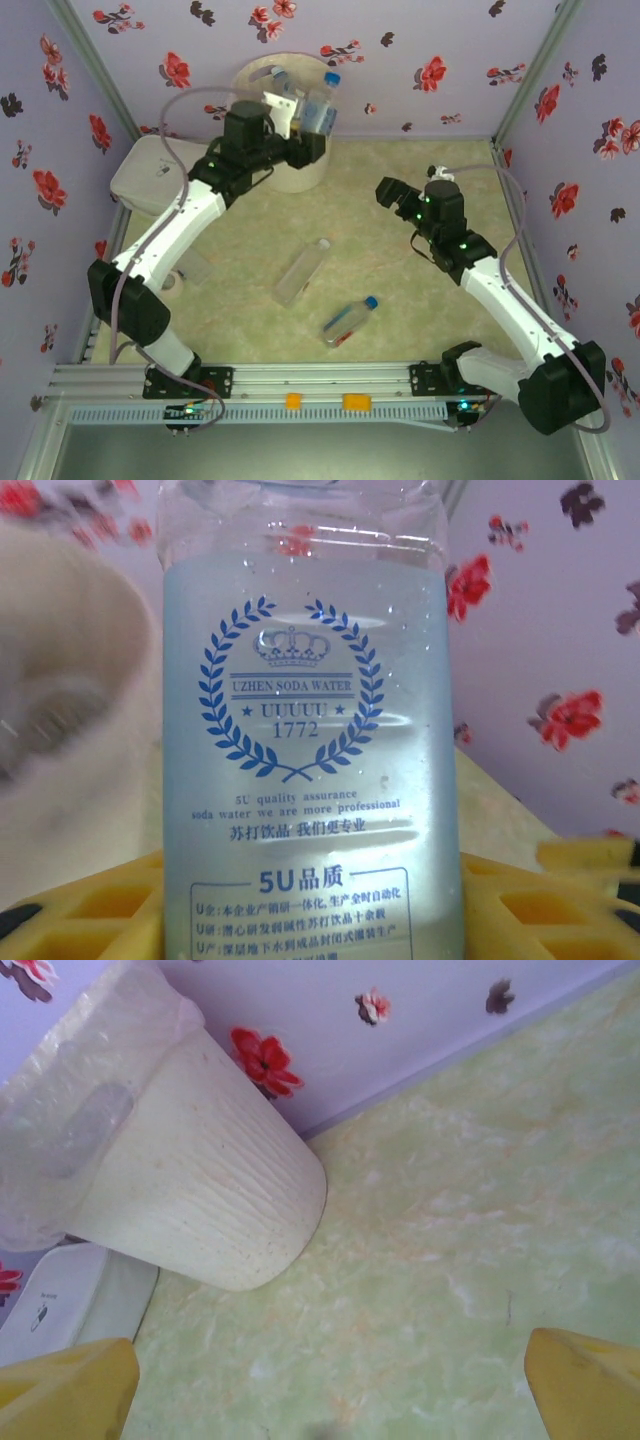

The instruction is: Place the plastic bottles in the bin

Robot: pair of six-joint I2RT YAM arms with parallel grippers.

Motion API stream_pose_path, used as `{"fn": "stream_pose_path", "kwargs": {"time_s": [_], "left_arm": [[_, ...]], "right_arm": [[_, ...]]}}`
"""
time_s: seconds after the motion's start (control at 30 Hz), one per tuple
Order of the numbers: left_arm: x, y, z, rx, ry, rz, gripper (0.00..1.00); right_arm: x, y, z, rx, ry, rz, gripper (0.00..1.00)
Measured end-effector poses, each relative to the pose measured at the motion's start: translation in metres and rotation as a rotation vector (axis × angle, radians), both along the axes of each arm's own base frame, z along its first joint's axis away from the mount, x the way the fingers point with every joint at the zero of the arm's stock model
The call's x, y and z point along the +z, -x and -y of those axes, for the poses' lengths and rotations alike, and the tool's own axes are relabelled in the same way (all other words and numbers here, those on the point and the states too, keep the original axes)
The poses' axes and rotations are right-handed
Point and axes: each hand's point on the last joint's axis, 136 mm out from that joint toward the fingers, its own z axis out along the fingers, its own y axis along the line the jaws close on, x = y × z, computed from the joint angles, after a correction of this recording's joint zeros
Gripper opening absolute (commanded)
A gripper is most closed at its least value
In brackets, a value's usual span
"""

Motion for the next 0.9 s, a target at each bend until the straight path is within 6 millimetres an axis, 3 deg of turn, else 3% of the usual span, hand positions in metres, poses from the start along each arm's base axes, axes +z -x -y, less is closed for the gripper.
{"fn": "stream_pose_path", "kwargs": {"time_s": [0.1,0.3,0.4,0.57,0.77,0.9], "left_arm": [[0.023,-0.016,-0.012,0.042,-0.022,0.072,0.0],[0.032,-0.063,-0.028,0.123,-0.089,0.09,0.0],[0.025,-0.088,-0.032,0.162,-0.125,0.059,0.0],[0.006,-0.114,-0.03,0.193,-0.173,-0.006,0.0],[-0.023,-0.119,-0.03,0.204,-0.203,-0.1,0.0],[-0.027,-0.118,-0.03,0.212,-0.192,-0.129,0.11]], "right_arm": [[-0.02,0.003,-0.006,0.016,-0.057,-0.021,1.0],[-0.047,0.009,-0.012,0.025,-0.123,-0.071,1.0],[-0.049,0.009,-0.013,0.025,-0.14,-0.077,1.0],[-0.05,0.013,-0.012,0.025,-0.151,-0.077,1.0],[-0.037,0.02,-0.01,0.029,-0.162,-0.042,1.0],[-0.033,0.023,-0.011,0.033,-0.16,-0.032,1.0]]}}
